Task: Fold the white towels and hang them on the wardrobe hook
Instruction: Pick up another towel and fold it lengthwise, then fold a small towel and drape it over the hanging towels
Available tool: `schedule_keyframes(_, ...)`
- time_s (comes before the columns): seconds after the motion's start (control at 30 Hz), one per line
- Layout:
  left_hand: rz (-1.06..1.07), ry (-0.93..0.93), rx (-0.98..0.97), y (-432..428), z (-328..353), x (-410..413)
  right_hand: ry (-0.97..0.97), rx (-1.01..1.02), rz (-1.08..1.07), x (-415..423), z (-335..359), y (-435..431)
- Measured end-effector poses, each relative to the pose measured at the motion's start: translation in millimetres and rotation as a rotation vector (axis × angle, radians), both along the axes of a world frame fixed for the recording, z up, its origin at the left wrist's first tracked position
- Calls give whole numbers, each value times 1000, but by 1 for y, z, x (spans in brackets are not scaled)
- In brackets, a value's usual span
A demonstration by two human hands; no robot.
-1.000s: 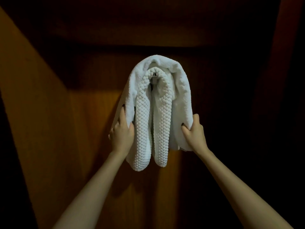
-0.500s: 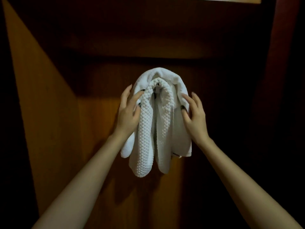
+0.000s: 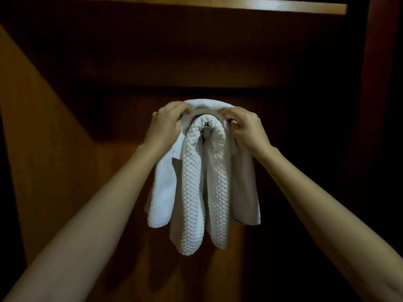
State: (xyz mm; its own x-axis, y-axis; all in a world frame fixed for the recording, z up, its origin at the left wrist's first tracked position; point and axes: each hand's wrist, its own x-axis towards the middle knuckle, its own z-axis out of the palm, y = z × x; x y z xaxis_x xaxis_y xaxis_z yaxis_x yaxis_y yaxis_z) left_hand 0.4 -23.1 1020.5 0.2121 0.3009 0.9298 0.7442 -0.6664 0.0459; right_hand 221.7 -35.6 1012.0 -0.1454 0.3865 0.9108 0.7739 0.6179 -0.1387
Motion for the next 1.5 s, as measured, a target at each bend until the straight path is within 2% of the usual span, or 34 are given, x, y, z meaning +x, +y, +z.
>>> schedule_keyframes(0.1, -2, 90, 18, -1, 6, -1, 30, -6, 2, 4, 3, 5)
schedule_keyframes(0.2, 149, 253, 65, -1, 7, 9, -33, 15, -51, 4, 7, 9)
schedule_keyframes(0.4, 322, 108, 88, 7, 24, 16, -179, 69, -78, -1, 18, 11)
schedule_keyframes(0.53, 276, 97, -40, 12, 26, 3, -210, -20, -85, 2, 24, 12)
schedule_keyframes(0.7, 41, 131, -191, 15, -25, -19, -125, -82, -9, 11, -11, 11)
schedule_keyframes(0.83, -47, -72, -233, 19, -85, -17, -8, -157, 57, 9, -45, 10)
schedule_keyframes(0.93, -28, -138, -184, 16, -114, -10, 75, -185, 48, 12, -70, 13)
schedule_keyframes(1.03, 30, -108, -188, 14, -145, -5, 108, -211, -14, 17, -106, 10)
schedule_keyframes(1.17, 73, -205, -284, 11, -187, -6, 221, -266, -60, 19, -155, 0)
schedule_keyframes(1.33, 164, -186, -408, 1, -215, -5, 260, -341, -125, 15, -190, -10)
schedule_keyframes(1.5, 155, -204, -488, -8, -221, 6, 306, -288, -73, 7, -207, -15)
